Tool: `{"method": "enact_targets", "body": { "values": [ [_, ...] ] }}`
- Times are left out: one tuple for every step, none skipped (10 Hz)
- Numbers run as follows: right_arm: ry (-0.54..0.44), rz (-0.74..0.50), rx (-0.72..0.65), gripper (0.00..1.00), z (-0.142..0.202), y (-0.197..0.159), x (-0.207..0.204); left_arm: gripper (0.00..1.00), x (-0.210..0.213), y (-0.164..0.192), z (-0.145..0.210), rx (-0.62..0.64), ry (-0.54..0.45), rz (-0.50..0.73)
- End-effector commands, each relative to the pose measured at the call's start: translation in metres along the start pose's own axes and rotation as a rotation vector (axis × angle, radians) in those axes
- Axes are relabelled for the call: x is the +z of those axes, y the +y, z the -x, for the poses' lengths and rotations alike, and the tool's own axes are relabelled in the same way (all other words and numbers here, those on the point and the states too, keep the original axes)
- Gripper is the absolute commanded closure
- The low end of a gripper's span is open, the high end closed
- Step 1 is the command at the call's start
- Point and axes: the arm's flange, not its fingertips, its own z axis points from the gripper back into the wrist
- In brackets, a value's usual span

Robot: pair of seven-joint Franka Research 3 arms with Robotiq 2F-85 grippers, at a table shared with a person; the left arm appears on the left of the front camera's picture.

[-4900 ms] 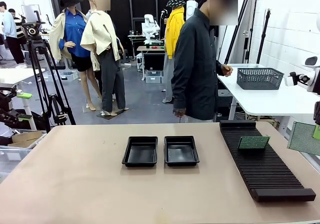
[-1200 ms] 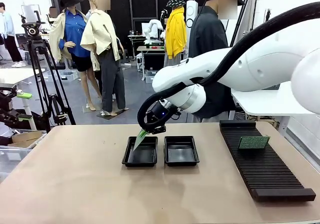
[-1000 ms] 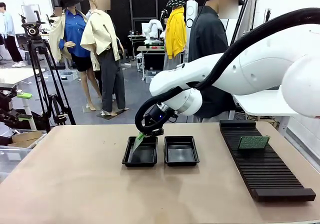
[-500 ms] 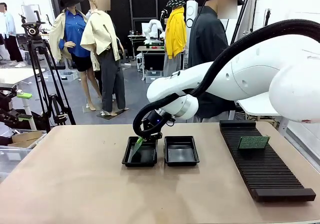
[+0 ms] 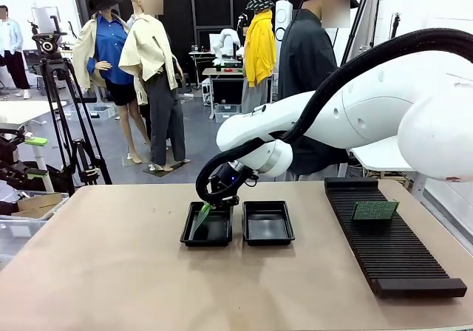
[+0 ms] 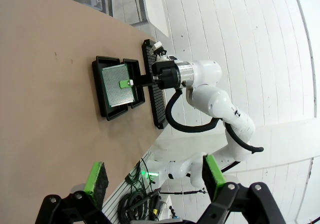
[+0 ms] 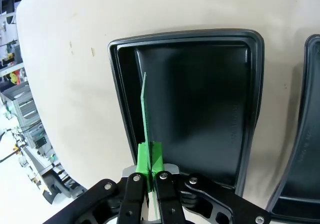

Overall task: Inspect and transfer BCBs to ESD trays.
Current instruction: Pick up the Blank PCB from the PCB Rack and place it in the left ESD tray.

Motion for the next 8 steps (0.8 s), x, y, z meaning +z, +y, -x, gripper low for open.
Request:
{"method": "enact_targets", "body": {
  "values": [
    [-0.001, -0.006, 0.002, 1.0, 0.001, 0.0, 0.003, 0.0, 0.001, -0.002, -0.001, 0.007, -0.006, -0.008],
    [-0.001, -0.006, 0.002, 1.0, 0.001, 0.0, 0.003, 0.0, 0.001, -0.002, -0.001, 0.007, -0.006, -0.008],
    [0.0, 0.0, 0.0, 0.95, 0.0, 0.0, 0.0, 0.0, 0.001, -0.002, -0.001, 0.007, -0.006, -0.008],
    [-0.002, 0.026, -0.003, 0.86, -0.002, 0.002, 0.0, 0.0, 0.001, -0.002, -0.001, 0.007, -0.006, -0.008],
    [0.004, 0.039, 0.001, 0.67, -0.002, 0.003, 0.001, 0.0, 0.001, -0.002, -0.001, 0.007, -0.006, -0.008],
    [-0.001, 0.054, 0.014, 0.48, 0.0, 0.005, 0.006, 0.0, 0.001, -0.002, -0.001, 0.007, -0.006, -0.008],
    [0.002, 0.056, 0.015, 0.29, 0.002, 0.007, 0.009, 0.0, 0.001, -0.002, -0.001, 0.007, -0.006, -0.008],
    [-0.001, 0.077, 0.015, 0.1, 0.002, 0.009, 0.014, 0.0, 0.001, -0.002, -0.001, 0.007, -0.006, -0.008]
  ]
}}
